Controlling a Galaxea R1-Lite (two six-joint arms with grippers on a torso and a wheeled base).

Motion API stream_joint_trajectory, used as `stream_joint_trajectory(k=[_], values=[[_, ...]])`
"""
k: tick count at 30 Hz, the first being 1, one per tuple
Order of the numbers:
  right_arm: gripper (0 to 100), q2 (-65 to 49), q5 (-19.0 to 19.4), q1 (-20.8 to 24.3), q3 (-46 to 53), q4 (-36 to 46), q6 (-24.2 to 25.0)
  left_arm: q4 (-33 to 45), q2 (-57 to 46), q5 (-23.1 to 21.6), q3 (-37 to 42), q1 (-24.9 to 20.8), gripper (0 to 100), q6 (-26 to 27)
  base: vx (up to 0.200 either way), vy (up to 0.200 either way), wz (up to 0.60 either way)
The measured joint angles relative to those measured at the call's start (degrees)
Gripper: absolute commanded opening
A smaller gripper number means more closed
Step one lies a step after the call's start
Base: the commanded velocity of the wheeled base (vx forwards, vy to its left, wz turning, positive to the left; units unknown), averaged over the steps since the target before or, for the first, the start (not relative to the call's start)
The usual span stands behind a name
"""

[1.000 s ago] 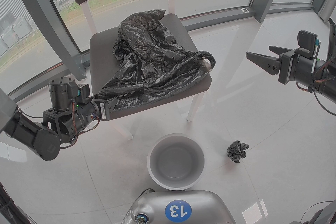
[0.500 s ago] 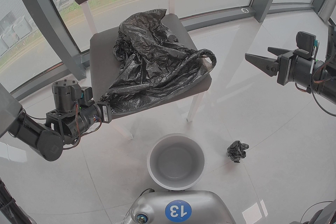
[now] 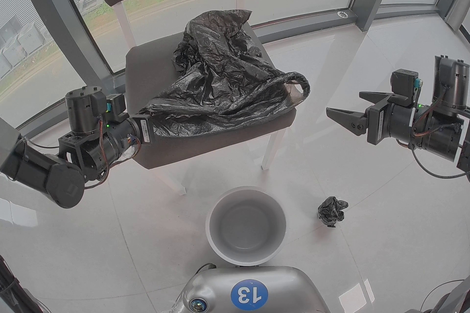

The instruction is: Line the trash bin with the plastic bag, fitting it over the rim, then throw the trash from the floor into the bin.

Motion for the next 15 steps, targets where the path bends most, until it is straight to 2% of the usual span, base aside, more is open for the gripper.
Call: stream_joint_trajectory(k=[15], values=[[100, 5.08, 0.22, -1.83, -1.34, -0.91, -0.09, 0.22, 0.07, -0.05, -6.92, 0.88, 0, -3.05, 0.000, 0.000, 0.00]])
